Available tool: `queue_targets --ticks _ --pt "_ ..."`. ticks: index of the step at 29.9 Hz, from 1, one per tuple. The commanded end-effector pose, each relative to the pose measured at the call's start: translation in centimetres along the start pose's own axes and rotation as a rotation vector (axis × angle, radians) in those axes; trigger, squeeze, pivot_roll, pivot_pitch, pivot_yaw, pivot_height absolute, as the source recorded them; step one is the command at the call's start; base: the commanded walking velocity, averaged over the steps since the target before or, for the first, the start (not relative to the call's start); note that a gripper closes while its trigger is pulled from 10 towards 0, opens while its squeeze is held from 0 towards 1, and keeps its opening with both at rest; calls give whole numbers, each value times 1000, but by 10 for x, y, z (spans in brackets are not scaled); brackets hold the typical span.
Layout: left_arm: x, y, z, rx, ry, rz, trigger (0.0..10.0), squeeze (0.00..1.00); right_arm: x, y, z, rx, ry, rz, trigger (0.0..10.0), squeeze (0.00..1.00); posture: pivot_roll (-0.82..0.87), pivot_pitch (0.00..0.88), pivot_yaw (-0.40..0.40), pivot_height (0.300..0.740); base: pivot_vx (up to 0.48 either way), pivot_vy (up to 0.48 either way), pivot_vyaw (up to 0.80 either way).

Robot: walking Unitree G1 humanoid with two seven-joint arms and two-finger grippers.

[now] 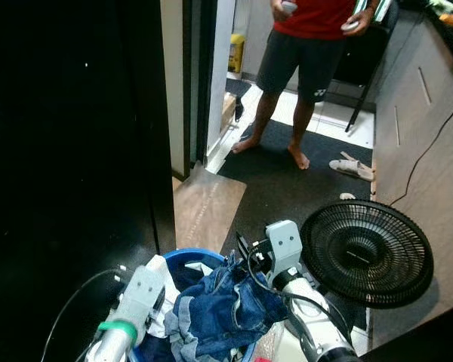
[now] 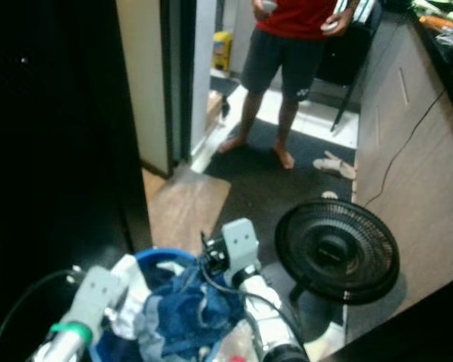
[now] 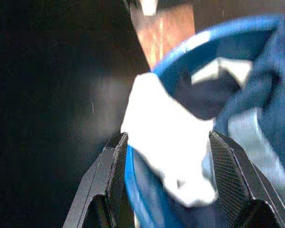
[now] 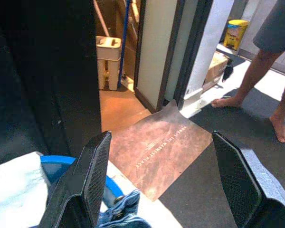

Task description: Clothes washing

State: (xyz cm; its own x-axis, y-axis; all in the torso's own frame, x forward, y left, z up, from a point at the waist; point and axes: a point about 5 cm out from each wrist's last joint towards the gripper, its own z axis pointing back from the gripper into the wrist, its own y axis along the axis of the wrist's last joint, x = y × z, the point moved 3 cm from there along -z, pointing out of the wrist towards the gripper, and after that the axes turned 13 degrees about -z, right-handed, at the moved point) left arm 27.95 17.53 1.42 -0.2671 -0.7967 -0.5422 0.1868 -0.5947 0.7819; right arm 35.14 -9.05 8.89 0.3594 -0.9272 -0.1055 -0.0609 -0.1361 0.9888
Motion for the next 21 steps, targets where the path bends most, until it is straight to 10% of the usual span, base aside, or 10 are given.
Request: queue_targets --ticks 1,21 --pt "8 -11 6 -44 -40 -13 10000 0 3 -13 8 -56 -11 3 10000 0 122 72 -21 740 0 0 0" --pt "35 -16 -3 -101 -199 -151 10000 0 32 -32 29 -150 -109 9 10000 0 97 180 -9 740 0 0 0"
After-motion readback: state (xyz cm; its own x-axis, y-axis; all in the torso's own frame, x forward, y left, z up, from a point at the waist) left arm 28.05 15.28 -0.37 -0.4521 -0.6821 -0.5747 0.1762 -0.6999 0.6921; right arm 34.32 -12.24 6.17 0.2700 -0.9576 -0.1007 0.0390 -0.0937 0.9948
